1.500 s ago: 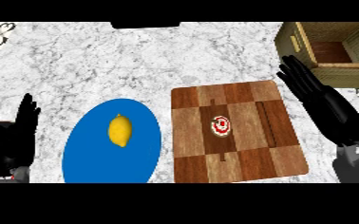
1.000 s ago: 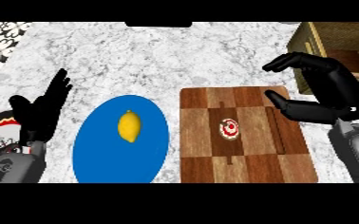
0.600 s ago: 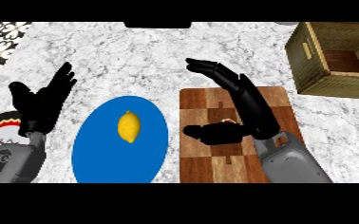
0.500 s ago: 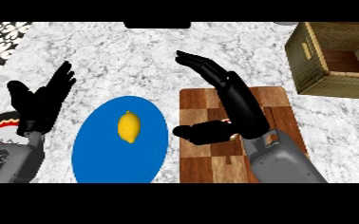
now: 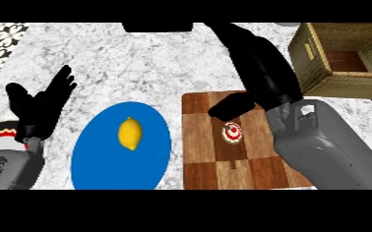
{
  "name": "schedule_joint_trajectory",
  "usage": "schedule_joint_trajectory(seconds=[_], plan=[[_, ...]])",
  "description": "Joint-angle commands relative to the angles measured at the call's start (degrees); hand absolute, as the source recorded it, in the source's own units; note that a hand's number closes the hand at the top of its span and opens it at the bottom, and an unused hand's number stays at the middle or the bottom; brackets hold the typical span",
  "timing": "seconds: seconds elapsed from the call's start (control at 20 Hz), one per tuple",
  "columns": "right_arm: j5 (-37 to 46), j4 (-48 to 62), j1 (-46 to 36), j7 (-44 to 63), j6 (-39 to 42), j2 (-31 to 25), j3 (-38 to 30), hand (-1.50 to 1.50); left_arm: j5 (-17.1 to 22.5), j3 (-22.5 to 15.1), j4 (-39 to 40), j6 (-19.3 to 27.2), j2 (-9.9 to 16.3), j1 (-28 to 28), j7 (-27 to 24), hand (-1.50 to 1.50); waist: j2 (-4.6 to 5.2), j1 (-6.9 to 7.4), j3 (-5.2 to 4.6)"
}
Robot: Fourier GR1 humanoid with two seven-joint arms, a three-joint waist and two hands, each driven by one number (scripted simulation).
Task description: Pick the cupcake from the cutting board and place it in the basket
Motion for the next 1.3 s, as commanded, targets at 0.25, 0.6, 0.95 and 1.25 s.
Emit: schedule_joint_trajectory(seconds=[0.25,0.6,0.95,1.25], plan=[[-17.38,-1.71,-12.94,23.26,27.13,-5.64,-9.21,-1.5,0.02,1.4,-1.21,-0.92,1.06,-0.3,0.92,0.0,0.38,0.14,0.23],[-34.43,-9.14,-6.93,27.84,31.28,-12.47,-15.03,-1.5,-1.48,0.8,-1.03,0.56,-1.4,-0.01,0.94,0.0,0.37,-0.86,0.31],[-36.94,-23.08,11.24,19.9,24.57,-18.19,-22.06,-1.5,-2.2,1.69,-2.51,-0.95,-1.57,0.28,2.29,0.0,0.76,-0.19,0.4],[-28.36,-30.24,23.61,14.23,22.48,-12.83,-21.23,-1.5,-3.16,3.28,-3.57,-2.11,-2.1,0.82,4.15,0.0,0.94,0.64,0.38]])
